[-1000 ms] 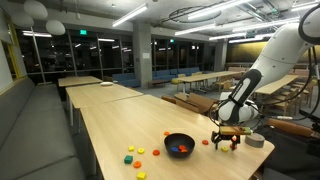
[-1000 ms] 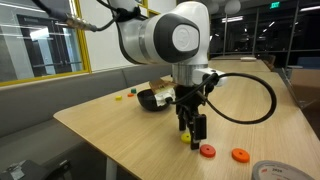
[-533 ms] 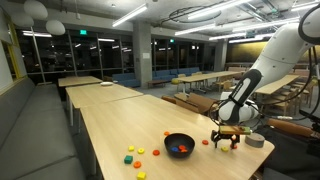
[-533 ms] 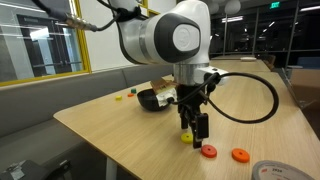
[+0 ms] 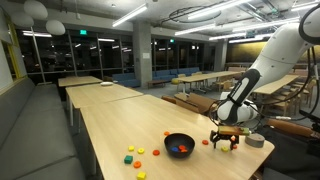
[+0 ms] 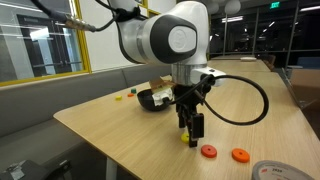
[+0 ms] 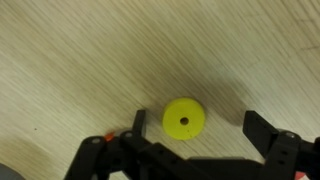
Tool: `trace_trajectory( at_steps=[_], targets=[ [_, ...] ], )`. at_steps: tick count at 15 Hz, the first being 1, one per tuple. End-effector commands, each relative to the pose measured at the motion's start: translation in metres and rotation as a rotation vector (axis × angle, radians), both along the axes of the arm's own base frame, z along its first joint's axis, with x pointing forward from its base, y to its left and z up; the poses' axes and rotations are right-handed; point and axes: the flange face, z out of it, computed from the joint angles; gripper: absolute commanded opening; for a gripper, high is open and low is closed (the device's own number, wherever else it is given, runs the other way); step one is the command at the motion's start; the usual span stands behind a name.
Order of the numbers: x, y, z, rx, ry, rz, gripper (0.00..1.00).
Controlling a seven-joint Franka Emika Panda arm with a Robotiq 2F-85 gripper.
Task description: Put one yellow ring and three orange rings inside the black bowl
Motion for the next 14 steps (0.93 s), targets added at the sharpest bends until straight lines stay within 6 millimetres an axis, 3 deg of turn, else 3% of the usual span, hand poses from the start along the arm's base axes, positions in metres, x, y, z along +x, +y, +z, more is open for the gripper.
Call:
trace_trajectory(
  at_steps=[1, 8, 11, 14],
  targets=[
    [-0.001, 0.002, 0.007, 0.005, -0.026, 0.000, 0.74],
    [0.002, 0.002, 0.013, 0.005, -0.035, 0.005, 0.21],
    [0.007, 0.007, 0.021, 0.021, -0.022, 0.034, 0.25],
    [0.022, 0.024, 0.045, 0.022, -0.045, 0.098, 0.25]
  ],
)
